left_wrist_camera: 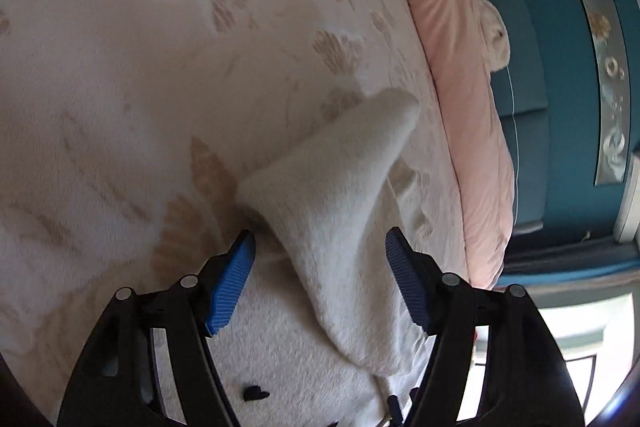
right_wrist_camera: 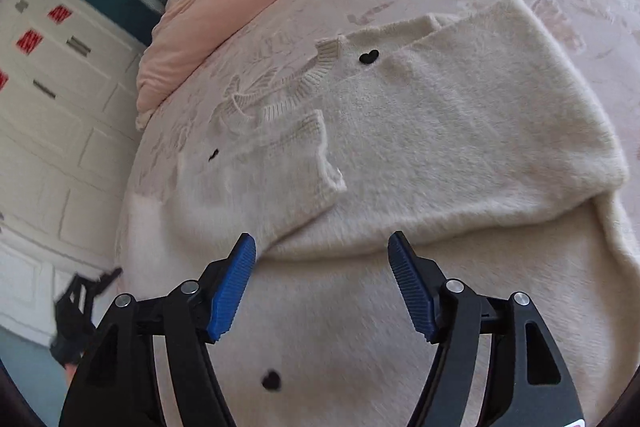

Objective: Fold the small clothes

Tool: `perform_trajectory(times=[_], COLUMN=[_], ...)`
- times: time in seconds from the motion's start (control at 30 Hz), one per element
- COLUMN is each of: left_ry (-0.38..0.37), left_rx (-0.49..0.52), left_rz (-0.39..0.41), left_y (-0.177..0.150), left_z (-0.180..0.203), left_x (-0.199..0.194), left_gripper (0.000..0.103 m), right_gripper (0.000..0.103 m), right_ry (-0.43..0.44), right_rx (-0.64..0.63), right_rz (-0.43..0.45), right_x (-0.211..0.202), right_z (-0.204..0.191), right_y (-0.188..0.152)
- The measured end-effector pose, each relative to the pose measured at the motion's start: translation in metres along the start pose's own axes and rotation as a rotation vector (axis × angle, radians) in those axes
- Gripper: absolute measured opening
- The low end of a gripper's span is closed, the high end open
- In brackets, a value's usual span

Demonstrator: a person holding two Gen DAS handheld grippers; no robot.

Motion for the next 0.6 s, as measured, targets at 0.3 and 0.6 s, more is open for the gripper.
perform_trajectory(times=[0.3,0.6], left_ry=[-0.106,0.119], left_rx=[-0.05,0.126], left_rz=[0.037,-0.061], left_y=[0.017,-0.035], left_z=[0.022,0.018], left_x=[-0.014,0.031], left_gripper=[0.007,0.006], right_gripper=[0.007,0.005], right_ry=[0.135,-0.22], right_rx=[-0.136,-0.077], right_rz=[0.117,0.099], right_x=[-0.025,-0.016], right_z=[-0.096,0.036], right_y=[0.036,0.072])
Point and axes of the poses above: each gripper's, at about its wrist camera, not at the fingertips, and x roughly the way its jaws point, z to its right, y to its top, the point moved 7 cm from there along x, roughly the way its jaws point, and after that the axes turned 10 degrees about x, right-handed, at the moved point
